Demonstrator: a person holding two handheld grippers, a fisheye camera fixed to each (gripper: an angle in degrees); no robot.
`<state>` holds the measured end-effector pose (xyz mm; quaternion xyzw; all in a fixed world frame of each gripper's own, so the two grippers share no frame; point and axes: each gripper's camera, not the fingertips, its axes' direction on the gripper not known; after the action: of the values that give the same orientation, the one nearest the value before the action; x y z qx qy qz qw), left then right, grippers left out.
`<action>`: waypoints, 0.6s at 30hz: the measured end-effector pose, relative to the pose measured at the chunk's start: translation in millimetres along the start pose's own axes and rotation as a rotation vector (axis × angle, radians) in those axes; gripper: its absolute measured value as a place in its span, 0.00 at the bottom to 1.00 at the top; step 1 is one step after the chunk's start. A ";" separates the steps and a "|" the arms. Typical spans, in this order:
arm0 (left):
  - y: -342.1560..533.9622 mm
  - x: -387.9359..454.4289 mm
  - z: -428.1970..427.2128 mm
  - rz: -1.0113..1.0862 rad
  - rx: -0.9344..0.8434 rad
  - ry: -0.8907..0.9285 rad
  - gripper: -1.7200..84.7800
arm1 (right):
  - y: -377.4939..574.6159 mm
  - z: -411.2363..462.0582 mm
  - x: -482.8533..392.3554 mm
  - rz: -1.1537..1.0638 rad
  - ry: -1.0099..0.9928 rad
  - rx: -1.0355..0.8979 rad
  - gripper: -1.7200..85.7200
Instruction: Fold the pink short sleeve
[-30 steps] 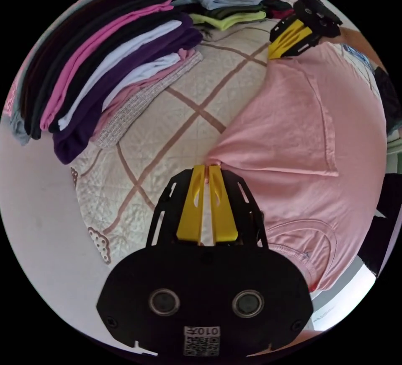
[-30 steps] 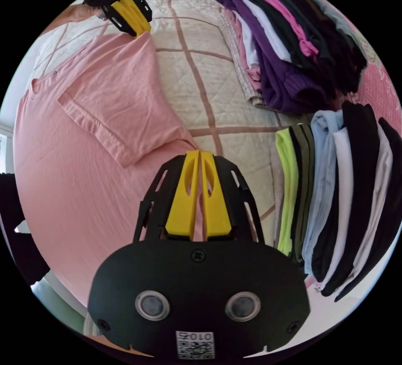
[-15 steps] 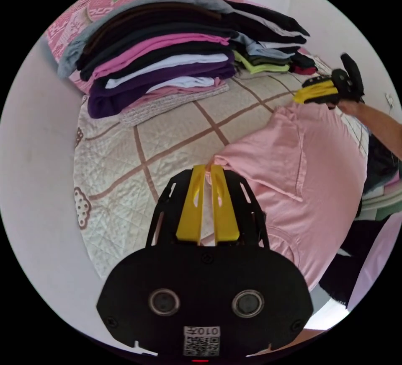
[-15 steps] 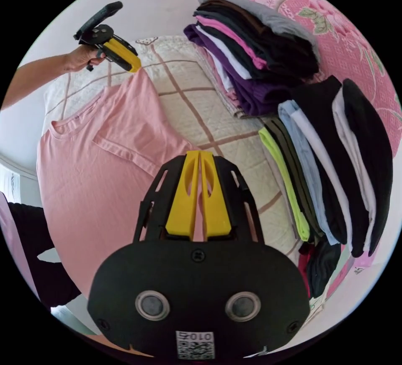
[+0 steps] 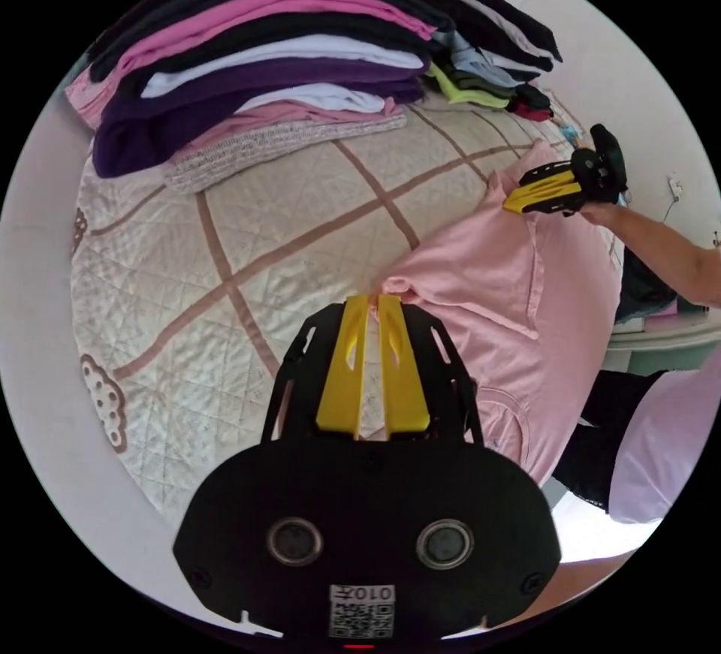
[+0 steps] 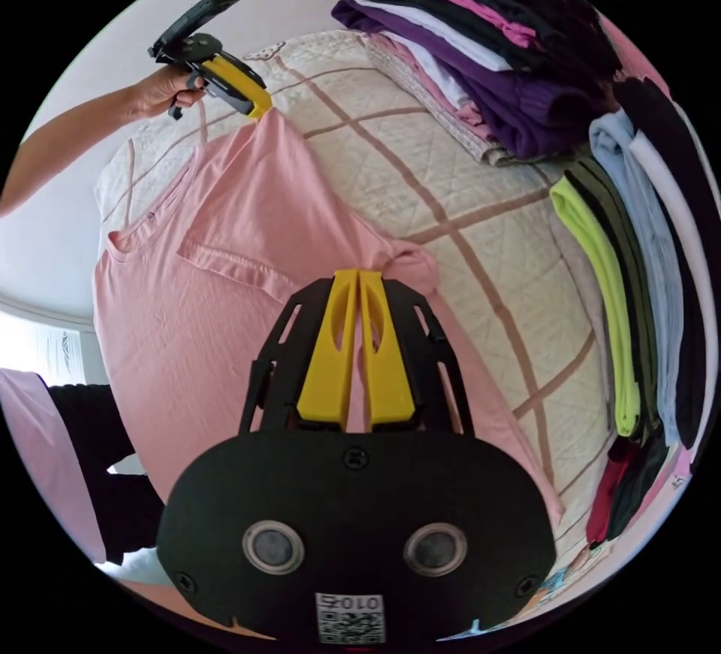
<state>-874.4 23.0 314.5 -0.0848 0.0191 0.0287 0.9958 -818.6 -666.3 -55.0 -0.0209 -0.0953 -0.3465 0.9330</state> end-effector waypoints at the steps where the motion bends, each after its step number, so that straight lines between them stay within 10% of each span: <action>1: 6.5 -6.5 0.0 -0.013 0.037 0.048 0.02 | 1.6 -1.0 1.2 -0.002 0.013 0.001 0.04; 18: 55.2 -18.5 20.8 0.057 0.146 0.135 0.02 | -4.1 21.1 33.2 0.107 -0.034 0.017 0.05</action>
<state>-895.5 79.8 326.5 -0.0132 0.0905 0.0496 0.9946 -800.1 -688.5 -28.0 -0.0240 -0.1129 -0.2947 0.9486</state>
